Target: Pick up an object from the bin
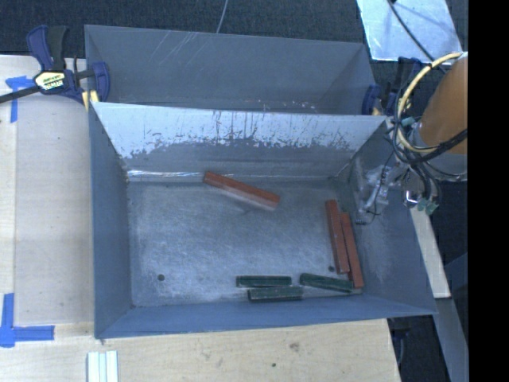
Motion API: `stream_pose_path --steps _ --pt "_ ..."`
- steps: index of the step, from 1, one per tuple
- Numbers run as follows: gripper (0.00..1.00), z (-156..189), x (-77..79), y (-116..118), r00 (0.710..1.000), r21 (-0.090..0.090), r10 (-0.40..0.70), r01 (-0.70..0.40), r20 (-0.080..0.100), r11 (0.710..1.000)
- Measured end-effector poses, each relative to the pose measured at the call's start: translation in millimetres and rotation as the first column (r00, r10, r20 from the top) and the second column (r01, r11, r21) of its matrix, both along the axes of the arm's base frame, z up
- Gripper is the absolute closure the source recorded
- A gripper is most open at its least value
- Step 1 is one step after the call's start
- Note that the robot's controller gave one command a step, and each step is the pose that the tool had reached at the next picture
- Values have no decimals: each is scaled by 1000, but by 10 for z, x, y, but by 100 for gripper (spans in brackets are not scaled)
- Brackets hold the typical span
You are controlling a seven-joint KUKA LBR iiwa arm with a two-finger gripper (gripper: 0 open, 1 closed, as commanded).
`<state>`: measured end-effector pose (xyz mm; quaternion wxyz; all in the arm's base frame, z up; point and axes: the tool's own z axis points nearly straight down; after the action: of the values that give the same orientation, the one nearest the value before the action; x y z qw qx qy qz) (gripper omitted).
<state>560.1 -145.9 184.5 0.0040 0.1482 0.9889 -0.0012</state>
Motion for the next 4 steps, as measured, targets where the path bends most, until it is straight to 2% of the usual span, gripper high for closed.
stream_pose_path --steps 1,2,3,4 --pt "0 -427 -324 326 950 3 -312 312 -6 950" --pt "0 -799 -116 270 950 4 -311 311 3 950" --pt "100 -1110 34 256 950 8 -311 311 11 950" --pt "100 -1110 34 256 950 8 -311 311 11 950"
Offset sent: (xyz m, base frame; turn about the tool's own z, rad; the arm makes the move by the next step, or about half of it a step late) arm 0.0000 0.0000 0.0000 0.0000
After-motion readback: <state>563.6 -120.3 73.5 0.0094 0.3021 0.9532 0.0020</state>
